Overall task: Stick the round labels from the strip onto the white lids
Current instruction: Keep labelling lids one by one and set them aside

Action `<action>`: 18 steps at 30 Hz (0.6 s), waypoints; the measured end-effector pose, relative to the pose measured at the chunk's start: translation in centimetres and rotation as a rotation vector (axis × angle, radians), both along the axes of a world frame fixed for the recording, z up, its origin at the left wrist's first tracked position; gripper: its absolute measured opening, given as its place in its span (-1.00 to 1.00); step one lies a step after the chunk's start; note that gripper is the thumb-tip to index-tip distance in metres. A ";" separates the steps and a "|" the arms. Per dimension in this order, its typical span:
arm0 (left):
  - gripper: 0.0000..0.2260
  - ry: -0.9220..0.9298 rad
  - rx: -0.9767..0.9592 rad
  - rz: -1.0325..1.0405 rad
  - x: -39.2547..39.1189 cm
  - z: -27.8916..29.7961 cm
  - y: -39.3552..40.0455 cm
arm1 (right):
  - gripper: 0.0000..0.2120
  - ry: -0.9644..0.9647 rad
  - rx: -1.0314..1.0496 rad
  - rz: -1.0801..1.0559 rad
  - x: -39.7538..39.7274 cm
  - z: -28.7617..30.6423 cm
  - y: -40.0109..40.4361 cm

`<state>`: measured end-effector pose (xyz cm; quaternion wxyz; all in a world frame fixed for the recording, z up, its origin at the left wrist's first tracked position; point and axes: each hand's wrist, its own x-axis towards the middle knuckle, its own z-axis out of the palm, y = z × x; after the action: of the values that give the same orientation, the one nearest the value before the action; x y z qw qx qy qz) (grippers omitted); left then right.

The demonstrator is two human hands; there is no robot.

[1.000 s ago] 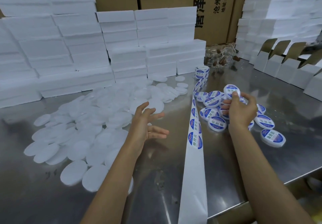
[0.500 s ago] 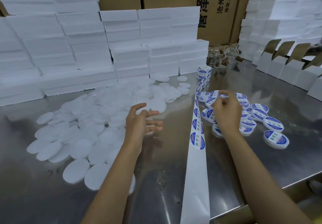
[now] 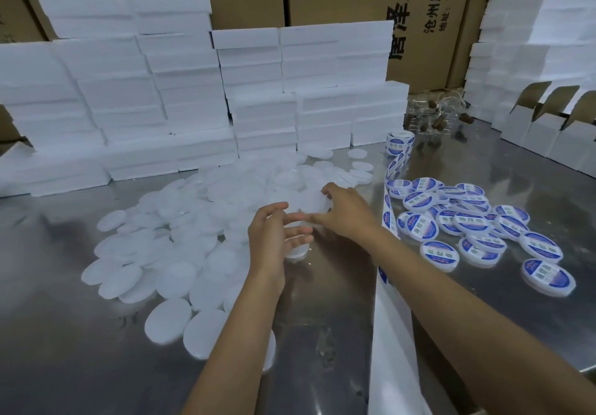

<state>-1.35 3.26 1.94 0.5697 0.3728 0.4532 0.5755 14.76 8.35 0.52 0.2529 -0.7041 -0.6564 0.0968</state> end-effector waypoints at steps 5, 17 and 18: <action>-0.81 -0.004 0.020 -0.024 0.1 0.2 -0.1 | -0.39 0.042 0.082 -0.048 0.3 -0.3 0.1; -0.74 -0.128 0.030 -0.325 0.2 0.8 -0.8 | -0.55 0.270 0.302 0.171 0.0 3.3 -7.9; -0.75 -0.164 0.054 -0.385 0.2 0.9 -1.0 | -0.56 0.277 0.303 0.180 0.0 3.3 -8.4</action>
<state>-1.16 2.30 2.81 0.6939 0.4194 0.3101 0.4964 14.75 -0.07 3.81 0.4338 -0.5765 -0.6828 0.1150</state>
